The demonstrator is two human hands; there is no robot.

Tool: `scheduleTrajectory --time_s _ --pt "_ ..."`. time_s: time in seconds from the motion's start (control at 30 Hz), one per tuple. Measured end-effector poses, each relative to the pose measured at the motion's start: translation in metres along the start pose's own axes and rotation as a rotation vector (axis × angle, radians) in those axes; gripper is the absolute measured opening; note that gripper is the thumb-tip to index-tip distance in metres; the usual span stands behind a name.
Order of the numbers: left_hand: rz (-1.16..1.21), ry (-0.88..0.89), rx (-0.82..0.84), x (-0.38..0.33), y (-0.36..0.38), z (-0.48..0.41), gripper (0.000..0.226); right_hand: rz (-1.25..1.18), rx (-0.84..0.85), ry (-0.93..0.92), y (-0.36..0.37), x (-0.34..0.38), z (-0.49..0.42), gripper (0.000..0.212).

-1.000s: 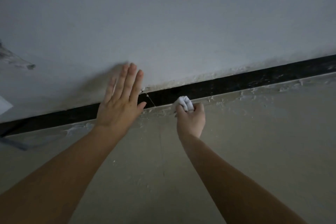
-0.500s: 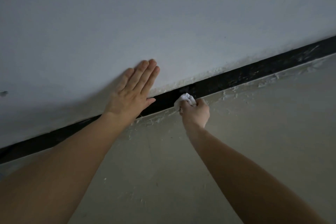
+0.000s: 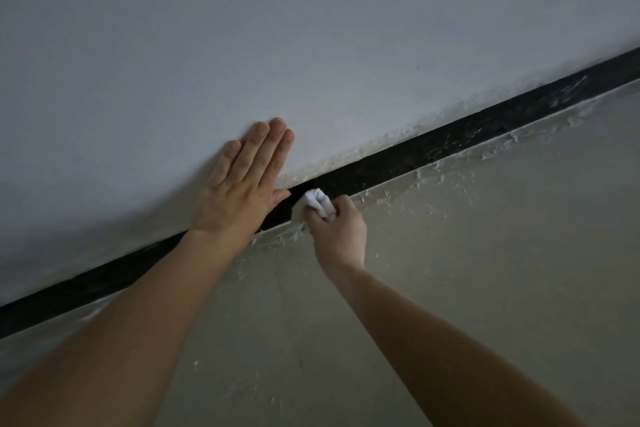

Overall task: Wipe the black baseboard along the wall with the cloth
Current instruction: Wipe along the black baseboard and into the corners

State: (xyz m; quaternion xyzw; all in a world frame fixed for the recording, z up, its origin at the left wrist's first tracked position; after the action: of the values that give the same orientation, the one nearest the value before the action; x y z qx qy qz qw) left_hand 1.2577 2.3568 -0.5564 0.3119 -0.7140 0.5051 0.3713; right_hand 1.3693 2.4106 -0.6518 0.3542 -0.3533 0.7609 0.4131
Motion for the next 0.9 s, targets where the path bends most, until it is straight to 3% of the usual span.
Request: scheduleTrajectory --time_s 0.23,0.43,0.57,0.73,0.9 --pt "0.062 -0.019 -0.025 -0.003 0.002 0.000 0.093 -0.016 -0.217 -0.081 -0.062 0.019 -0.032 0.028" --pt "0.104 -0.039 -0.022 -0.005 0.003 -0.001 0.094 -0.328 -0.448 0.138 -0.099 -0.003 -0.049 0.010" --pt "0.120 -0.045 -0.028 -0.005 0.003 0.000 0.090 -0.299 -0.217 0.152 -0.059 -0.024 -0.033 0.008" --pt "0.166 -0.067 -0.057 -0.005 0.000 -0.001 0.076 -0.135 0.070 0.184 0.030 -0.041 -0.005 0.021" --pt "0.169 -0.048 -0.055 -0.005 -0.003 -0.002 0.074 -0.193 0.063 0.266 0.052 -0.038 -0.003 0.019"
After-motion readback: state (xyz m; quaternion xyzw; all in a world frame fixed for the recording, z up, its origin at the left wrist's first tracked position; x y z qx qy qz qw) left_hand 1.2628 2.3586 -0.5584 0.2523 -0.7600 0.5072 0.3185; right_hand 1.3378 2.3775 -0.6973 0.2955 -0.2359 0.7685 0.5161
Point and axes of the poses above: each hand's wrist, its own z-axis away from the middle knuckle, its own y-axis out of the palm, x = y × z, the point moved 7 cm from there along -z, towards the middle knuckle, and after that the axes turned 13 degrees about y, right-handed, at the moved point
